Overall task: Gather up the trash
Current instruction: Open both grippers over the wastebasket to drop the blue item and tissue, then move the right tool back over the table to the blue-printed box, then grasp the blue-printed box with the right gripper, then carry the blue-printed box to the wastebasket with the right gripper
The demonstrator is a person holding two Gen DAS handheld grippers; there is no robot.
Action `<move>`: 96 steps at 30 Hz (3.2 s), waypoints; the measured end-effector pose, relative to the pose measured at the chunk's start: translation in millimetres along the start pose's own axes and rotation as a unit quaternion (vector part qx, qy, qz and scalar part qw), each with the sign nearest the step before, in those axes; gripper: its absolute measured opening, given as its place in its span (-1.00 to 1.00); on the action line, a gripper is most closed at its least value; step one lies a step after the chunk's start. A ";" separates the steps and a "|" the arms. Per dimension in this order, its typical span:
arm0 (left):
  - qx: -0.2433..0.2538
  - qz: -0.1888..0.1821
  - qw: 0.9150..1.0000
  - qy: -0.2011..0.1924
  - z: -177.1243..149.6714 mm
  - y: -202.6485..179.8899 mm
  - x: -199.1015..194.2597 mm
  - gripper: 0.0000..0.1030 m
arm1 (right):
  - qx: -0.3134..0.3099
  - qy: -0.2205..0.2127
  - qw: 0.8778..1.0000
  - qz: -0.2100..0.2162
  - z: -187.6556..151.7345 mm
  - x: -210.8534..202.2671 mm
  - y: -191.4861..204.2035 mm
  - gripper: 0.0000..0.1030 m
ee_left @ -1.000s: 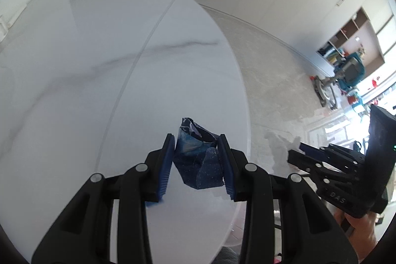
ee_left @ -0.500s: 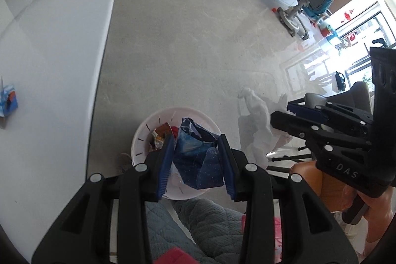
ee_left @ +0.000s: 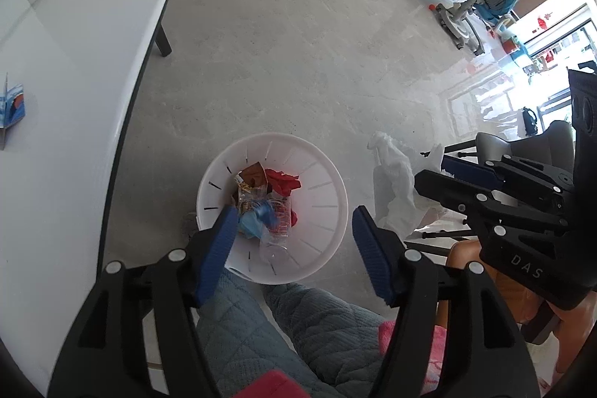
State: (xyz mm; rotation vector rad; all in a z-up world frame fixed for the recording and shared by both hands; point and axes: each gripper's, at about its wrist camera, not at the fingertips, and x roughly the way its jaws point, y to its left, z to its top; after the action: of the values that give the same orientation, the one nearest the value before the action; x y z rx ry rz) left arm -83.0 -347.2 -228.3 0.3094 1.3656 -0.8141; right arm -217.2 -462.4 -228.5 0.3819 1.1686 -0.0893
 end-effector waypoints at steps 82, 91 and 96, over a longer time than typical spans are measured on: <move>-0.338 0.152 0.920 -0.124 -29.2 244.3 -120.8 0.85 | -0.650 0.136 0.734 0.140 204.0 145.6 347.8 -0.01; -0.282 0.144 0.938 -0.138 -14.8 143.2 -116.3 0.85 | -0.548 0.105 0.817 0.146 190.3 71.4 250.6 -0.01; -0.268 0.121 0.946 -0.138 -26.0 65.1 -98.2 0.85 | -0.501 0.104 0.846 0.150 162.5 38.4 180.3 -0.01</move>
State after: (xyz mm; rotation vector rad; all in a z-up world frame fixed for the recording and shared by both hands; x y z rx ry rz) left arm -57.6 -252.6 -157.8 -0.0655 1.1998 -0.2471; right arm -11.4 -344.3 -164.5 -0.3760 1.1948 0.8366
